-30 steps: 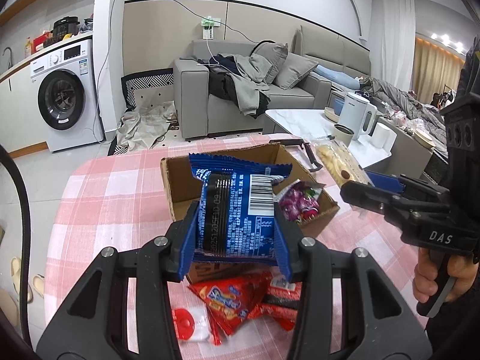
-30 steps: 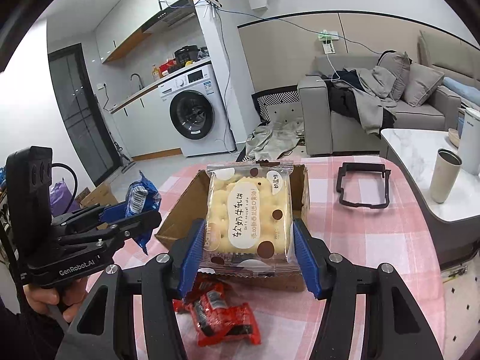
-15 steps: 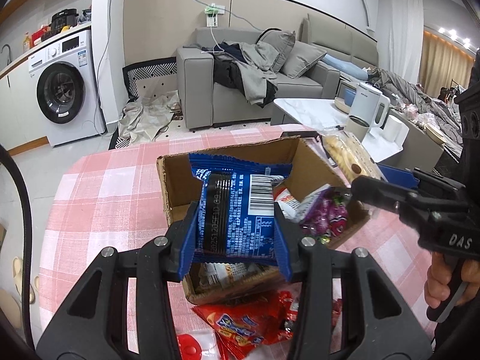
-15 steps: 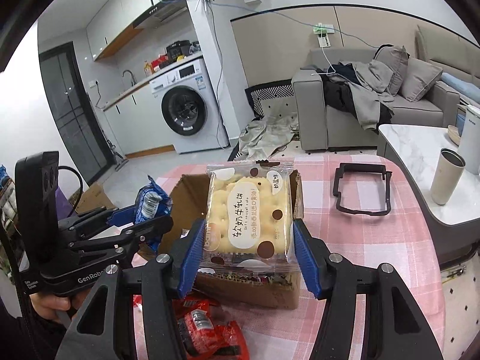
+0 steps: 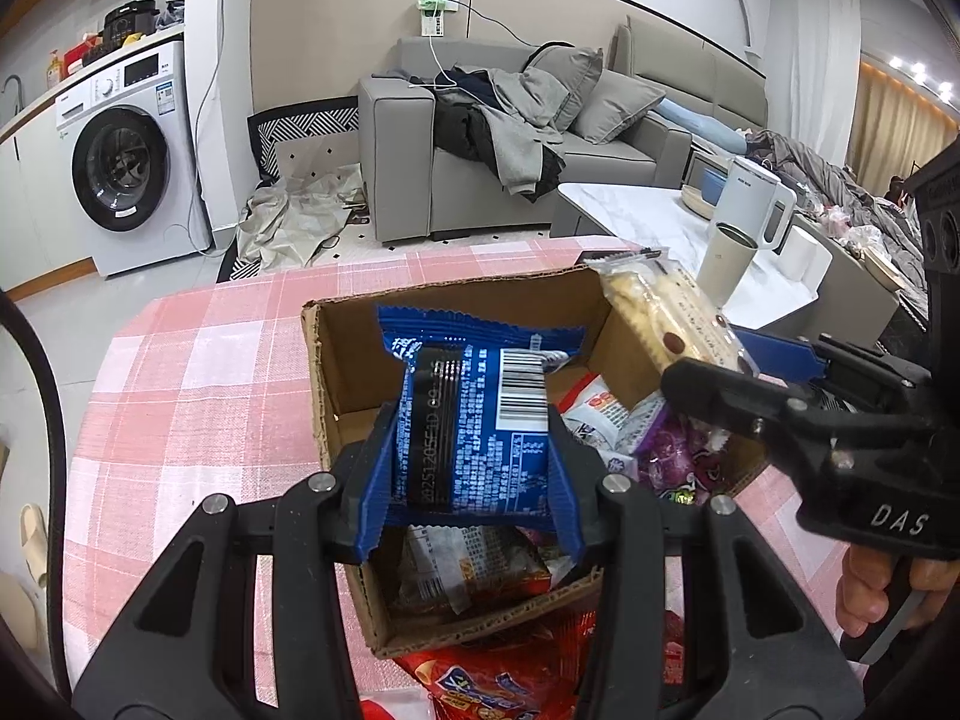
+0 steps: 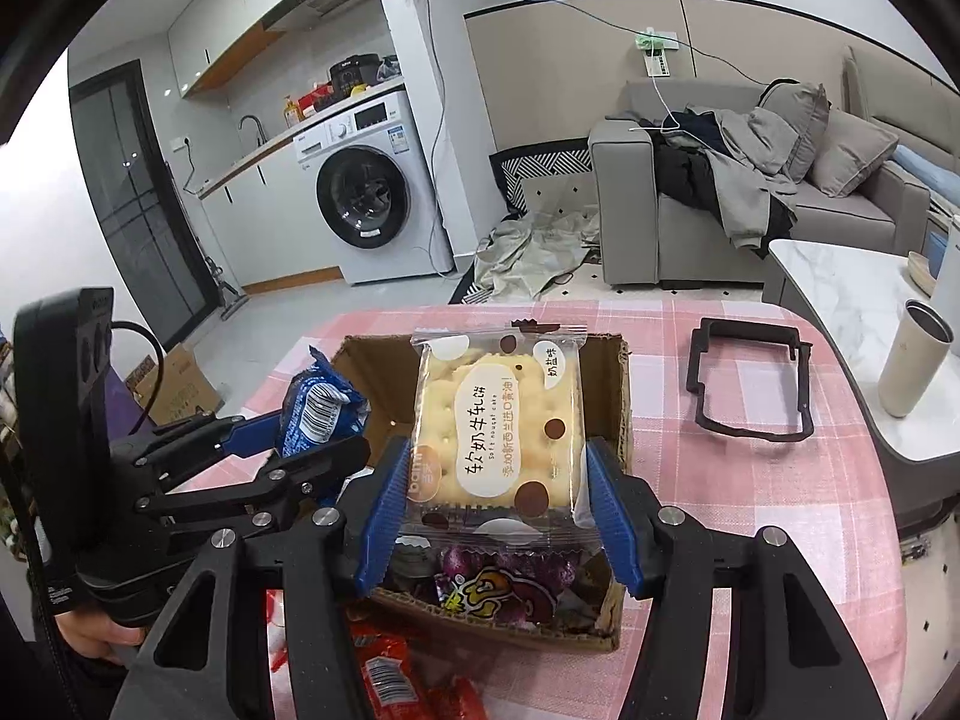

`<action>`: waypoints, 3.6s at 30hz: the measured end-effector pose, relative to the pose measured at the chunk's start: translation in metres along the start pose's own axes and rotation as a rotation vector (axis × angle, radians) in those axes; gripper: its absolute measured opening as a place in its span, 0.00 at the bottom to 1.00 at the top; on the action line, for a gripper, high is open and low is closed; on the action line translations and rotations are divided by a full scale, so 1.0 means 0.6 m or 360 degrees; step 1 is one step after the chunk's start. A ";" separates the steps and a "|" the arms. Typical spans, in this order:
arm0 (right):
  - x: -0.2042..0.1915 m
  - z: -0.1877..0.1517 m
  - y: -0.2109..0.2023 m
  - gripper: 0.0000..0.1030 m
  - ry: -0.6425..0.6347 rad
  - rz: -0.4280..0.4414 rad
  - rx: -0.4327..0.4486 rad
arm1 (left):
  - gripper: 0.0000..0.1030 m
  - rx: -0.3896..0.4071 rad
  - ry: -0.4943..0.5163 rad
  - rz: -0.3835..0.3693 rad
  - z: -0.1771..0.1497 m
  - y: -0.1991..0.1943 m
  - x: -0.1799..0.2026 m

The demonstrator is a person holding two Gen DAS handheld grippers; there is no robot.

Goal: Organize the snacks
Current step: 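Lift and carry the blue pack and cracker pack over the box with both grippers, then open both grippers to drop the packs into the box, then reach the right gripper to the red snack bag and close on it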

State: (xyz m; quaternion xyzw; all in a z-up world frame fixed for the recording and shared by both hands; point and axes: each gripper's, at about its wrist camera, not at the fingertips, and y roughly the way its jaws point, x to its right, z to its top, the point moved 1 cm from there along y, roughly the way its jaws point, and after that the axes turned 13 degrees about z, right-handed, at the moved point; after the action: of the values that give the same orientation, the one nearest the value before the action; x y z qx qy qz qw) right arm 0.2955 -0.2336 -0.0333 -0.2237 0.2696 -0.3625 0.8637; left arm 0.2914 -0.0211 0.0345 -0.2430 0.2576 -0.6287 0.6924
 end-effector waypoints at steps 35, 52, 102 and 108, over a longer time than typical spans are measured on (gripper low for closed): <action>-0.006 -0.004 -0.029 0.89 -0.0071 -0.0048 0.0056 | 0.72 -0.0029 0.0008 0.0037 -0.014 -0.014 0.007; -0.012 -0.077 -0.114 1.00 0.0035 0.0017 0.0109 | 0.99 0.0132 0.0001 0.0087 -0.088 -0.162 -0.019; -0.051 -0.225 -0.013 1.00 -0.0140 -0.0030 -0.0270 | 0.99 -0.0186 -0.0043 0.0210 -0.248 -0.079 -0.085; -0.049 -0.227 -0.007 1.00 -0.0130 -0.0027 -0.0280 | 0.99 -0.0256 -0.0053 0.0204 -0.257 -0.056 -0.091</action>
State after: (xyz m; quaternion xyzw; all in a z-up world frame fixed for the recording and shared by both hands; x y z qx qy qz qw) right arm 0.1906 -0.2401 -0.1248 -0.3155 0.2629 -0.3354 0.8478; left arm 0.1602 0.0279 -0.0563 -0.2912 0.3108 -0.5562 0.7136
